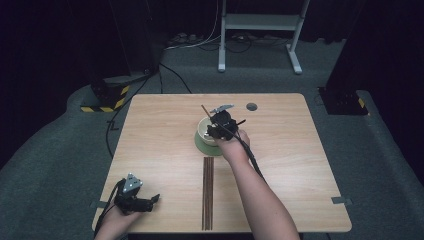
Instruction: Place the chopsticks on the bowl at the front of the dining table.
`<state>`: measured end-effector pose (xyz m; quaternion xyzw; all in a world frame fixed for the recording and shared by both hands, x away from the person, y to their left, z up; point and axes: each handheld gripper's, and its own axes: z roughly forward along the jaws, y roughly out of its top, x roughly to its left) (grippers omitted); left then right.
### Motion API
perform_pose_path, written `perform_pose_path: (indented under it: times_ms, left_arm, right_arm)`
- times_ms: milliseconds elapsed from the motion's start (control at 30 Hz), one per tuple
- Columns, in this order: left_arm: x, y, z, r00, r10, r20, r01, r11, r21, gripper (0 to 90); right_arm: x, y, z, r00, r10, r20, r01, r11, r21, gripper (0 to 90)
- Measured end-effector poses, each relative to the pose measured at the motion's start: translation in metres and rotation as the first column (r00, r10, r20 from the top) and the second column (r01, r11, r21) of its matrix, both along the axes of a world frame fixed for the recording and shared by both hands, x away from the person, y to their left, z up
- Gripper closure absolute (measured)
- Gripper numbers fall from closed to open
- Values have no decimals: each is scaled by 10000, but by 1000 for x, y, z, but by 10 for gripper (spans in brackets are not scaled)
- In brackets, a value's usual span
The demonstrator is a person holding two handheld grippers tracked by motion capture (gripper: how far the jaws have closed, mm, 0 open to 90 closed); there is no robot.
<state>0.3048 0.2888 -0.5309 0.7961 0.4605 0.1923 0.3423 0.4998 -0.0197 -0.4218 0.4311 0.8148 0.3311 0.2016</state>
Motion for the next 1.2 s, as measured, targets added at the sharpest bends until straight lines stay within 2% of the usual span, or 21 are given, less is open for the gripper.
perform_pose_path:
  times_ms: [100, 367, 400, 433, 467, 500, 633, 700, 767, 800, 967, 1000, 1067, 1200]
  left_arm:
    - [0, 0, 0, 10000, 0, -5, 0, 10000, -21, 42]
    - [0, 0, 0, 10000, -2, -22, 2, 10000, -19, 42]
    - [0, 0, 0, 10000, -2, -22, 2, 10000, -19, 42]
    - [0, 0, 0, 10000, 9, -38, -9, 10000, -14, 42]
    - [0, 0, 0, 10000, 9, -38, -9, 10000, -14, 42]
    - [0, 0, 0, 10000, -4, -22, 4, 10000, -19, 42]
    - [0, 0, 0, 10000, -5, -21, 5, 10000, -19, 42]
    - [0, 0, 0, 10000, -8, -19, 8, 10000, -19, 43]
    - [0, 0, 0, 10000, -9, -20, 9, 10000, -17, 42]
    - [0, 0, 0, 10000, 3, -36, -3, 10000, -14, 43]
    - [0, 0, 0, 10000, -11, -13, 11, 10000, -9, 44]
    - [0, 0, 0, 10000, -11, -13, 11, 10000, -9, 44]
    - [0, 0, 0, 10000, -4, -8, 4, 10000, -12, 45]
    - [0, 0, 0, 10000, -3, -18, 3, 10000, -34, 45]
  right_arm:
    - [-17, -5, 3, 9996, 150, 220, -158, 9992, 357, 526]
    - [-62, -18, 2, 9958, 778, 489, -811, 9943, 693, 536]
    - [-62, -18, 2, 9958, 778, 489, -811, 9943, 693, 536]
    - [-73, -21, 0, 9939, 845, 708, -892, 9938, 663, 537]
    - [-73, -21, 0, 9939, 845, 708, -892, 9938, 663, 537]
    - [-85, -24, -5, 9926, 948, 755, -1004, 9921, 750, 537]
    - [-110, -30, -12, 9877, 1074, 1138, -1152, 9912, 645, 539]
    - [-124, -36, -15, 9853, 1110, 1297, -1239, 9876, 962, 539]
    - [-136, -41, -22, 9888, 1111, 993, -1249, 9813, 1464, 539]
    - [-141, -42, -26, 9887, 1129, 983, -1273, 9796, 1552, 539]
    - [-157, -40, -52, 9900, 1222, 710, -1292, 9862, 1039, 545]
    - [-157, -40, -52, 9900, 1222, 710, -1292, 9862, 1039, 545]
    - [-159, -38, -64, 9914, 1237, 425, -1270, 9882, 861, 549]
    - [-157, -36, -72, 9902, 1387, 173, -1396, 9874, 751, 549]
